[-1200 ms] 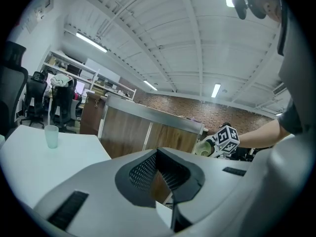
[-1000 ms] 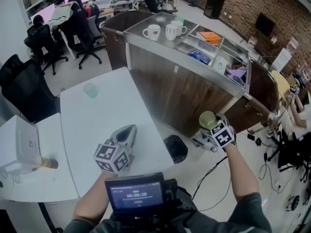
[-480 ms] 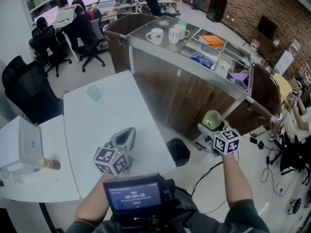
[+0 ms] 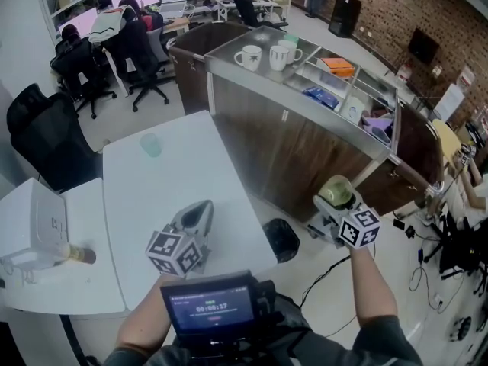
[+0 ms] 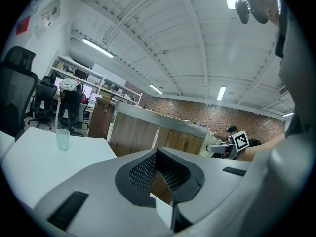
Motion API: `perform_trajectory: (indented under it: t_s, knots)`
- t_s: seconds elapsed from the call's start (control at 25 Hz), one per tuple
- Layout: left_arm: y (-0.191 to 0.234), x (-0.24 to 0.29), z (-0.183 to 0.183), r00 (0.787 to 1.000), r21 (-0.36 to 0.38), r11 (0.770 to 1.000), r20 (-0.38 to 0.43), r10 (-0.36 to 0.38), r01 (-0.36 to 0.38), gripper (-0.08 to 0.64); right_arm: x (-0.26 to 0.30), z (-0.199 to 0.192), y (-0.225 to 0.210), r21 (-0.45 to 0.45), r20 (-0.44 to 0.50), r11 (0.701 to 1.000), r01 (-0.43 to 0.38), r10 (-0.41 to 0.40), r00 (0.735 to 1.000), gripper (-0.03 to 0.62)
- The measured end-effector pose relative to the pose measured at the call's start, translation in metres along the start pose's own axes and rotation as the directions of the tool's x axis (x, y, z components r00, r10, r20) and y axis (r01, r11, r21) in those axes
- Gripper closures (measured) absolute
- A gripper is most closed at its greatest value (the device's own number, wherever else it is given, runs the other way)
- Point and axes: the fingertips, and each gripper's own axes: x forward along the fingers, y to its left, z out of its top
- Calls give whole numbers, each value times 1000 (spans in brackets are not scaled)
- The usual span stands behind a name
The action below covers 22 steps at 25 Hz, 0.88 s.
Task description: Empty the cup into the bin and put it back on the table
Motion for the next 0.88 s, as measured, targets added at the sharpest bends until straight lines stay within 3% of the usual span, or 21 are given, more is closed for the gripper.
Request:
perform_trajectory:
  t_s: [0.24,0.48,0.88]
  knots:
    - [2,-2,-1,1000,0,1000,0,14,-14,560,5,-1,10,-8,-13,999,-40,40,999,199]
    - [8,-10,1,999,-5,999,12,42,-42,558,26,13,44,-24,2,991,-132,132,991,199]
    - [41,-51,3,983,-11,984,42,178,-177,558,93,24,114,-66,-22,942,-330,329,944,199]
